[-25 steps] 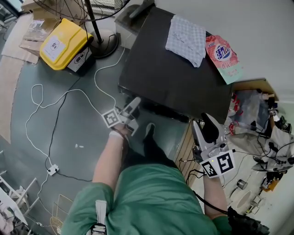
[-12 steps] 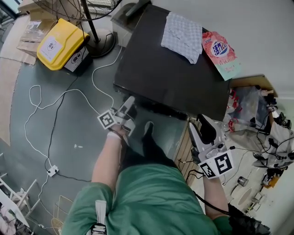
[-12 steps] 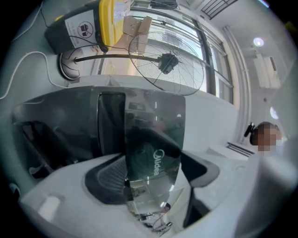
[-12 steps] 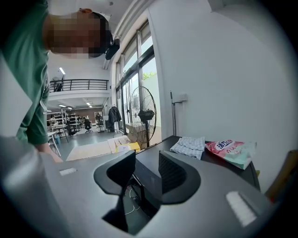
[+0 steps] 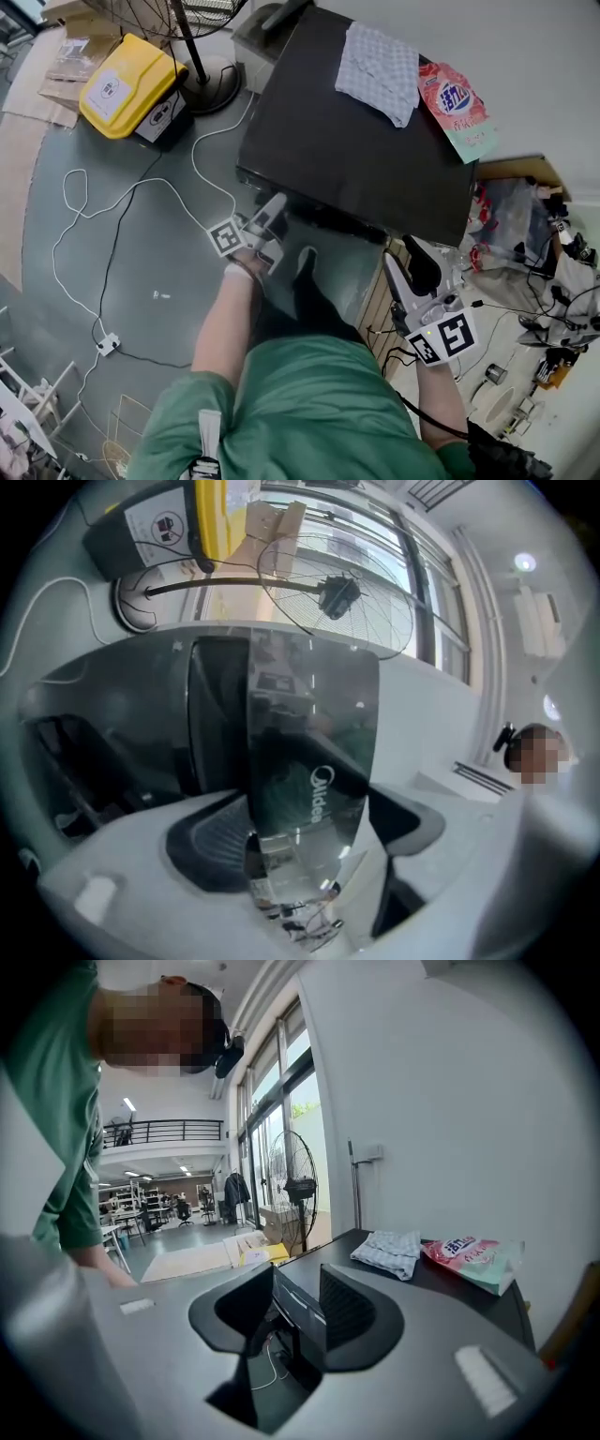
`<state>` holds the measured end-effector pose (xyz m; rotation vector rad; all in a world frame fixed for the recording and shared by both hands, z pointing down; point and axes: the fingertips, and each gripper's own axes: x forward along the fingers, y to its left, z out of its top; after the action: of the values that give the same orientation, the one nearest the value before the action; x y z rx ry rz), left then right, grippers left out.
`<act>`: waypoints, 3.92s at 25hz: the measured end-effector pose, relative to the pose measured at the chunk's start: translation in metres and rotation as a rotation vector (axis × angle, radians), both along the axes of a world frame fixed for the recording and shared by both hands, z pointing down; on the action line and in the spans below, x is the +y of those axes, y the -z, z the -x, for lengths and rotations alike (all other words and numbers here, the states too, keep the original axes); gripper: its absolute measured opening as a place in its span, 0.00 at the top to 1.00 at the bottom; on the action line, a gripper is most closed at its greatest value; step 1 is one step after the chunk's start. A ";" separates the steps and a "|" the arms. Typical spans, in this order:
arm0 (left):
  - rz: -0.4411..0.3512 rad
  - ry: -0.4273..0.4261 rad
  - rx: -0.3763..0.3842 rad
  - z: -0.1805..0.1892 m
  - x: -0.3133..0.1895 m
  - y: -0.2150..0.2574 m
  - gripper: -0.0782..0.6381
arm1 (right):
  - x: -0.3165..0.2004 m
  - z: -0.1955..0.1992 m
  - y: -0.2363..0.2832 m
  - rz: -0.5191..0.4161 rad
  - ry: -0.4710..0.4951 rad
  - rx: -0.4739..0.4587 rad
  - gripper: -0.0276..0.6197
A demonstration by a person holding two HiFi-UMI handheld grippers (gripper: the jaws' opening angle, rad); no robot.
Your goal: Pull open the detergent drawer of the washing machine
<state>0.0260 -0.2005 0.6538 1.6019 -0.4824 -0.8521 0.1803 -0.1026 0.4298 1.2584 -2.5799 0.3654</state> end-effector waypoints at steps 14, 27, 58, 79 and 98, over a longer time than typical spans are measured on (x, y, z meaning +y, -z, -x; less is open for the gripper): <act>0.028 0.027 0.075 0.006 0.018 -0.002 0.46 | 0.013 0.008 -0.003 0.019 0.057 0.022 0.72; 0.031 -0.019 0.048 0.022 0.090 -0.007 0.49 | 0.017 0.023 -0.012 0.031 0.093 -0.001 0.72; 0.106 -0.101 -0.156 0.052 0.198 -0.018 0.48 | 0.050 0.080 -0.003 0.008 0.208 -0.080 0.72; -0.444 0.267 -1.551 0.156 0.118 0.254 0.53 | -0.013 0.063 0.081 -0.164 0.018 -0.123 0.72; -0.646 0.526 -1.663 0.098 0.086 0.400 0.57 | -0.042 0.060 0.173 -0.382 0.045 -0.124 0.73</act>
<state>-0.0719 -0.1147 0.2540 2.6037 -1.9790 0.2732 0.1200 -0.1443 0.2570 1.3257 -2.8747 -0.0680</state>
